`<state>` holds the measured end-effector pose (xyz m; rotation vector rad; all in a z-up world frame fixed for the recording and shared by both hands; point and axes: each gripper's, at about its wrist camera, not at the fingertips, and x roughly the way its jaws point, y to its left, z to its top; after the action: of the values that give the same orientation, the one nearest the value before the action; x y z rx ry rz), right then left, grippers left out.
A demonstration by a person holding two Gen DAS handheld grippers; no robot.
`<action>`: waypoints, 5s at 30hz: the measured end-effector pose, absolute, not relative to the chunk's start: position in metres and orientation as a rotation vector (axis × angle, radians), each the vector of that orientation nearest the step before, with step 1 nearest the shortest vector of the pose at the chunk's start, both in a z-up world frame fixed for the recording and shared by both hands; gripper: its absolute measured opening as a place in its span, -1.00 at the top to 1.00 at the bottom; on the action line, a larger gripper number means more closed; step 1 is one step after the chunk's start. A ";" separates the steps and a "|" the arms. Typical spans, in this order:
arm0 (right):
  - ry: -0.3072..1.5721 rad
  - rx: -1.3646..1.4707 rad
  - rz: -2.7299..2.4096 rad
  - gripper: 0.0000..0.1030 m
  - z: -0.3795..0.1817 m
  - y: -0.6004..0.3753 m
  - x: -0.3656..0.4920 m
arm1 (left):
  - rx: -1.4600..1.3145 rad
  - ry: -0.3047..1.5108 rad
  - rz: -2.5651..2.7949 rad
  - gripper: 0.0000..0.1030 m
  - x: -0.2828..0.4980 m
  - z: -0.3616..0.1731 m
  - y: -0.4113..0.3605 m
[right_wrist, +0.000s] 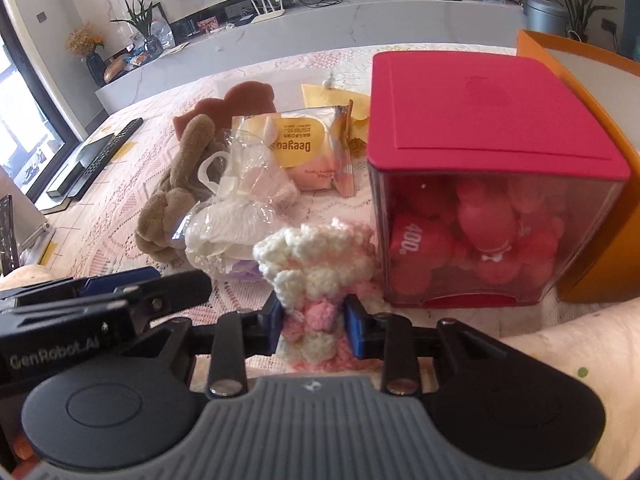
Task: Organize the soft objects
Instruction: 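Grasp the pink crocheted pouch with the right tool while the left grasps the ribboned bag, then carry the pouch and ribboned bag over the orange box and lower them, then open both tools to drop the items into the box and withdraw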
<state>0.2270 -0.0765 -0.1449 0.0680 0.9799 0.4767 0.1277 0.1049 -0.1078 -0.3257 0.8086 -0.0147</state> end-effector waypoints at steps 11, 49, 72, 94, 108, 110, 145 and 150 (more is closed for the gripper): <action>1.004 0.106 0.497 0.28 -0.150 -0.080 0.232 | -0.400 0.825 0.018 -0.59 0.167 -0.125 0.106; 0.888 0.202 0.525 0.51 -0.091 -0.122 0.188 | -0.303 0.716 -0.004 0.33 0.082 -0.068 0.083; 0.684 0.083 0.396 0.54 0.017 -0.228 0.196 | -0.254 0.629 -0.284 0.33 0.121 0.006 -0.002; 0.867 -0.003 0.227 0.54 -0.028 -0.291 0.326 | -0.136 0.844 -0.466 0.33 0.266 -0.022 -0.096; 1.047 -0.036 0.202 0.53 -0.091 -0.312 0.380 | 0.003 0.980 -0.472 0.33 0.306 -0.055 -0.132; 1.068 -0.044 0.206 0.53 -0.096 -0.312 0.384 | 0.020 0.999 -0.474 0.33 0.309 -0.059 -0.136; 0.971 -0.091 0.158 -0.42 -0.048 -0.311 0.336 | -0.056 0.854 -0.442 -0.36 0.253 -0.017 -0.093; 0.847 -0.032 0.147 -0.50 -0.040 -0.294 0.294 | -0.116 0.753 -0.401 -0.36 0.217 -0.013 -0.066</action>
<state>0.2943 -0.2937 -0.0397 -0.0320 0.8470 0.1471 0.2166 -0.0659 -0.0133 -0.1163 0.7530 -0.4010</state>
